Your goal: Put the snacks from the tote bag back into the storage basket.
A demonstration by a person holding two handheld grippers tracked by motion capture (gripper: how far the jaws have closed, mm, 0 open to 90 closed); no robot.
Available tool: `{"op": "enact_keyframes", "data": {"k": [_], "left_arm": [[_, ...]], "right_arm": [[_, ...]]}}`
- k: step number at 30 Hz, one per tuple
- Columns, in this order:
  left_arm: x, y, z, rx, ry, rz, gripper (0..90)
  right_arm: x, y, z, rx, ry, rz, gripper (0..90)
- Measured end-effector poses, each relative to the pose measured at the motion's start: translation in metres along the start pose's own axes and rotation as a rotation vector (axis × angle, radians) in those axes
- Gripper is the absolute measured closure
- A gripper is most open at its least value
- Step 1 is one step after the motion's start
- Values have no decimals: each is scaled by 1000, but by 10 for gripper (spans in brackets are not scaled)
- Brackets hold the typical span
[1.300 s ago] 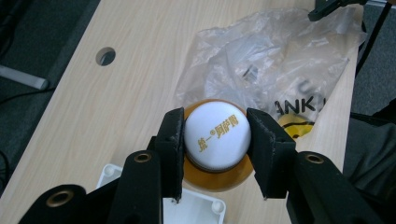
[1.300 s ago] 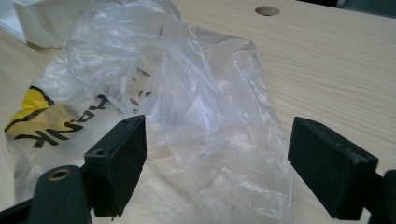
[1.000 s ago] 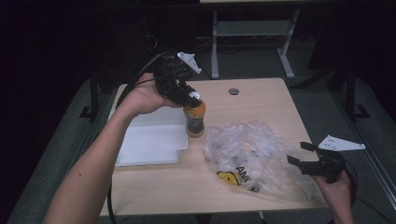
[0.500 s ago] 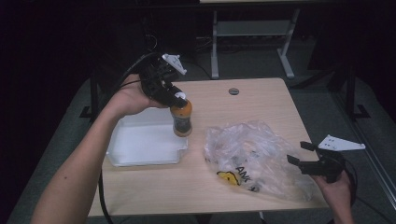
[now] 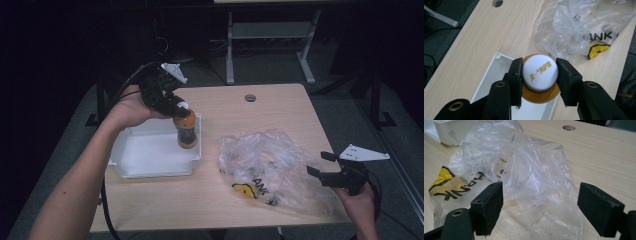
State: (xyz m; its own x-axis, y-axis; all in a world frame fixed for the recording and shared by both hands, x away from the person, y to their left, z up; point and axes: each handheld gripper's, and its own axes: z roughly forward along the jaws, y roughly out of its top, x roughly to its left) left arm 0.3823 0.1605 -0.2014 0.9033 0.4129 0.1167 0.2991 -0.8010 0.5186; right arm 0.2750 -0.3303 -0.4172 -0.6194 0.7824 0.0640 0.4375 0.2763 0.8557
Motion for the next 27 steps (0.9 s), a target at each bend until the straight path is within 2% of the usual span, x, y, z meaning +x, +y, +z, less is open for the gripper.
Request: {"op": "enact_keyframes", "data": {"k": [7, 15, 27], "left_arm": [[3, -6, 4, -2, 0, -19, 591], [4, -10, 10, 18, 3, -16, 591], [7, -17, 19, 15, -10, -29, 591]], "right_arm": [[-1, 0, -1, -2, -1, 0, 202], [0, 0, -1, -2, 2, 0, 204], [-1, -1, -2, -6, 3, 2, 205]]}}
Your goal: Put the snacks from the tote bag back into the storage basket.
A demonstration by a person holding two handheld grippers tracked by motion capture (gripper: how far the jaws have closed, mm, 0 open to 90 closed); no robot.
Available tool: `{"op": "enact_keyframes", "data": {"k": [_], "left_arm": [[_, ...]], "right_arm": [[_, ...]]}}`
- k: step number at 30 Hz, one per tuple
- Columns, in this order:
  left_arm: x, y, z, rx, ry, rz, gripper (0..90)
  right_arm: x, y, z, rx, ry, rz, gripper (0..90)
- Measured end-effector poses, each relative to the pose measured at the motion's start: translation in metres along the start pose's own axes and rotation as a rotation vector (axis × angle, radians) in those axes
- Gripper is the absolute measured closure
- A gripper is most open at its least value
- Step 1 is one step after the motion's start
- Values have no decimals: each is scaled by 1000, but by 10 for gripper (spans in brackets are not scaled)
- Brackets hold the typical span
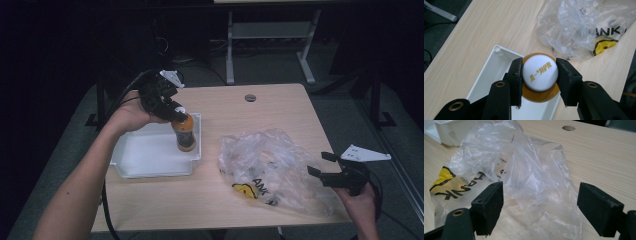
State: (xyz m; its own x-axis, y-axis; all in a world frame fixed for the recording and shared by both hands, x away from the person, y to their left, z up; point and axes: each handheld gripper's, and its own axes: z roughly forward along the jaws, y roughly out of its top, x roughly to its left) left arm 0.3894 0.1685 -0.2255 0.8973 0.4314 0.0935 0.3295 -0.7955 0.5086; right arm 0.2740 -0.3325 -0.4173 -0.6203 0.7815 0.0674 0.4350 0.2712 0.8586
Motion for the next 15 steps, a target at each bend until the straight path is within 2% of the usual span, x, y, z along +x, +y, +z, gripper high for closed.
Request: {"op": "enact_keyframes", "data": {"k": [5, 15], "left_arm": [[1, -4, 5, 8, -2, 2, 591], [3, -13, 15, -5, 1, -27, 591]], "right_arm": [[1, 0, 1, 4, 0, 0, 205], [2, 0, 2, 5, 5, -5, 204]]}}
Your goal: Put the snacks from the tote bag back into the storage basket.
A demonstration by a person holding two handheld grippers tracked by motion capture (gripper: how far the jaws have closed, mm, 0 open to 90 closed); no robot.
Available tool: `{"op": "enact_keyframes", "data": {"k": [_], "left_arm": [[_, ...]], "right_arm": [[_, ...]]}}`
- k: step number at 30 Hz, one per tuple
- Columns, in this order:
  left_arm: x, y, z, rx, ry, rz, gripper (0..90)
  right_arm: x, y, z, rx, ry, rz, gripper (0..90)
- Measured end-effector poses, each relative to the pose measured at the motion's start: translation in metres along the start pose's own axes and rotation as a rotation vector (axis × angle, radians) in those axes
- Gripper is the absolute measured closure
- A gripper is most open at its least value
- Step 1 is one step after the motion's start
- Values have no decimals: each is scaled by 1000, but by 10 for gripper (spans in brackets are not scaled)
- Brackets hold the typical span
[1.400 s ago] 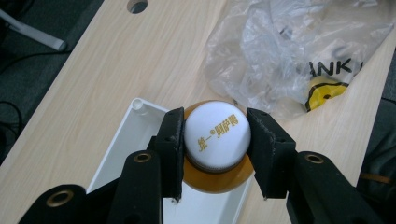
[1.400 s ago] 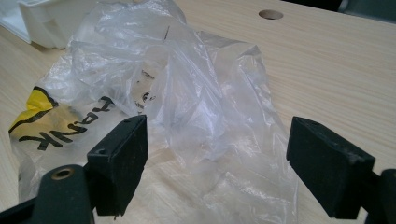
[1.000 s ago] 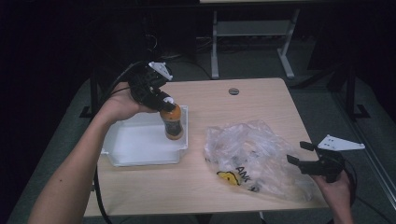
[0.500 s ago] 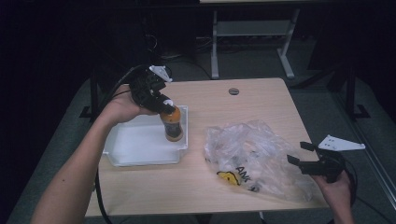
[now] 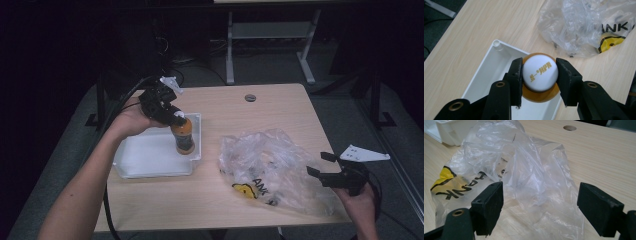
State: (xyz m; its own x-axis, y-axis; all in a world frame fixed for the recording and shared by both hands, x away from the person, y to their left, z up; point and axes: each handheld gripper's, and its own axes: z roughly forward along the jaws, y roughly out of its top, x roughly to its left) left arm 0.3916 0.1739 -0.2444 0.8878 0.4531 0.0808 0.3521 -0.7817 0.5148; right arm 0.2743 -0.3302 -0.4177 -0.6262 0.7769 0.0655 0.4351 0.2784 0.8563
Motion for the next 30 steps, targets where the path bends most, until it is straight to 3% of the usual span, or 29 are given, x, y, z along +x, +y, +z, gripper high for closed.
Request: {"op": "enact_keyframes", "data": {"k": [30], "left_arm": [[-1, -17, 31, 19, -15, -9, 591]], "right_arm": [[2, 1, 3, 5, 10, -5, 203]]}}
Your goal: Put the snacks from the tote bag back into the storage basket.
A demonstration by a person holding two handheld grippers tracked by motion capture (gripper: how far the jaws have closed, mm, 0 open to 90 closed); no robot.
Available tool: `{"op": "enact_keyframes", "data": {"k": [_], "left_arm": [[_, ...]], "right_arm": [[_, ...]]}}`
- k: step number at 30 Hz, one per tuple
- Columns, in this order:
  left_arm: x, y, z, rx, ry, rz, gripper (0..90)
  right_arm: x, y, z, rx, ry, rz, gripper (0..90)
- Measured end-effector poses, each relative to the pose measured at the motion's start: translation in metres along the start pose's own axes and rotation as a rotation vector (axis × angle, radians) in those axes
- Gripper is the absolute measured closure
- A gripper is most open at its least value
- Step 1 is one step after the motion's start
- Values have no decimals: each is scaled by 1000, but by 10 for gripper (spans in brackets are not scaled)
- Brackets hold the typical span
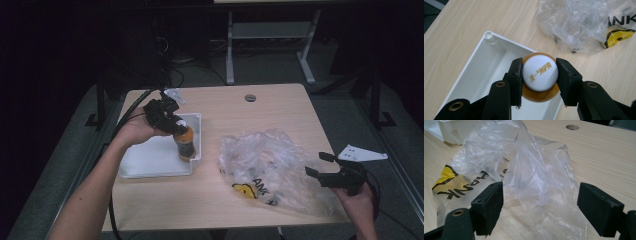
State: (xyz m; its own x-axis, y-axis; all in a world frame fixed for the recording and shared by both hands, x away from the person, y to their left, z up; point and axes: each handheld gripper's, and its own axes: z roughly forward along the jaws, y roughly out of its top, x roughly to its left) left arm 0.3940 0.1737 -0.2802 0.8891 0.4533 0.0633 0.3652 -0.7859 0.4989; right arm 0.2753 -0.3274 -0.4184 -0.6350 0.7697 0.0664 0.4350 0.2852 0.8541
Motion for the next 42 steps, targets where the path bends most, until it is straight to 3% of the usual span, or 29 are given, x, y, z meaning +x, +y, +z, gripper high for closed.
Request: {"op": "enact_keyframes", "data": {"k": [42], "left_arm": [[-1, -10, 24, 10, -26, -9, 590]], "right_arm": [[1, 0, 1, 7, 3, -5, 206]]}}
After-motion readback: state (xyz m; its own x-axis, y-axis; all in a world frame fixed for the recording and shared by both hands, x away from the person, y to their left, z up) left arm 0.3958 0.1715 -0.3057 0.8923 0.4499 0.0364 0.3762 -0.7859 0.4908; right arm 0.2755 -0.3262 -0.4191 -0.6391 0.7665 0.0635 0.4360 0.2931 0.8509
